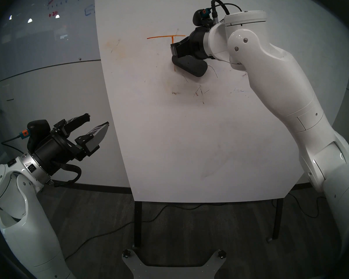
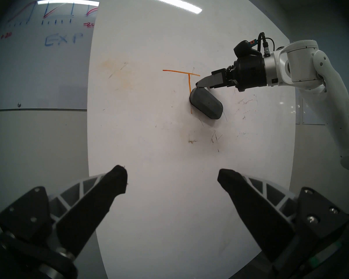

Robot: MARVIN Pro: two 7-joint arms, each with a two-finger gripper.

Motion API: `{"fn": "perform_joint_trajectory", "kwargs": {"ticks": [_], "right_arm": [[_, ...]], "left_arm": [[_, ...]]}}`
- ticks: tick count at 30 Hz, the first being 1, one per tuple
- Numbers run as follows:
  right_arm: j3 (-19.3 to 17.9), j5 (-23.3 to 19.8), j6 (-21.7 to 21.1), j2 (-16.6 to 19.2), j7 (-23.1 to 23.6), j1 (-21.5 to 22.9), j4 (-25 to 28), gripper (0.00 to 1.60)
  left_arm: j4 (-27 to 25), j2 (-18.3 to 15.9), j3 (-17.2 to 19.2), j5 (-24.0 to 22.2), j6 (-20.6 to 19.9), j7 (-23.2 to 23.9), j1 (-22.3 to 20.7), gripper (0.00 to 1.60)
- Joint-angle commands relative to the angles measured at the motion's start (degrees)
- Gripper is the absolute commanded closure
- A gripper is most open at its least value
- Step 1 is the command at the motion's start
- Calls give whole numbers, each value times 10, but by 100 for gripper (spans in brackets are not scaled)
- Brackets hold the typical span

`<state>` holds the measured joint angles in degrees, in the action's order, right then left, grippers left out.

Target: Erase all marks on the whiteboard with the eraser

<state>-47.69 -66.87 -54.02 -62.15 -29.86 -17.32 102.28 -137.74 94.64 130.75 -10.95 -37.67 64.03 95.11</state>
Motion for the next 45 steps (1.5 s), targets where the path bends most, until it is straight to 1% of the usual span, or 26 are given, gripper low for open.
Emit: {"fn": "perform_joint_trajectory", "kwargs": {"ticks": [1, 5, 10, 16, 19, 22, 28, 35, 45], "right_arm": [[-65, -63, -10, 23, -9, -23, 32, 0], [-84, -87, -10, 41, -21, -38, 56, 0], [-101, -102, -10, 67, -41, -61, 81, 0], [-119, -116, -10, 98, -58, -94, 104, 0], [-119, -114, -10, 113, -64, -111, 121, 0], [-124, -121, -10, 120, -71, -128, 134, 0], [-137, -126, -4, 136, -90, -155, 142, 0], [-141, -115, 9, 158, -84, -183, 171, 0], [-141, -107, 20, 157, -77, -195, 194, 0]], "left_arm": [[-7, -1, 0, -1, 0, 0, 0, 0], [-7, -1, 0, -1, 0, 0, 0, 0], [-7, -1, 0, -1, 0, 0, 0, 0], [-7, -1, 0, -1, 0, 0, 0, 0], [-7, -1, 0, -1, 0, 0, 0, 0], [-7, -1, 0, -1, 0, 0, 0, 0], [-7, -1, 0, -1, 0, 0, 0, 0], [-7, -1, 0, -2, 0, 0, 0, 0], [-7, -1, 0, -2, 0, 0, 0, 0]]}}
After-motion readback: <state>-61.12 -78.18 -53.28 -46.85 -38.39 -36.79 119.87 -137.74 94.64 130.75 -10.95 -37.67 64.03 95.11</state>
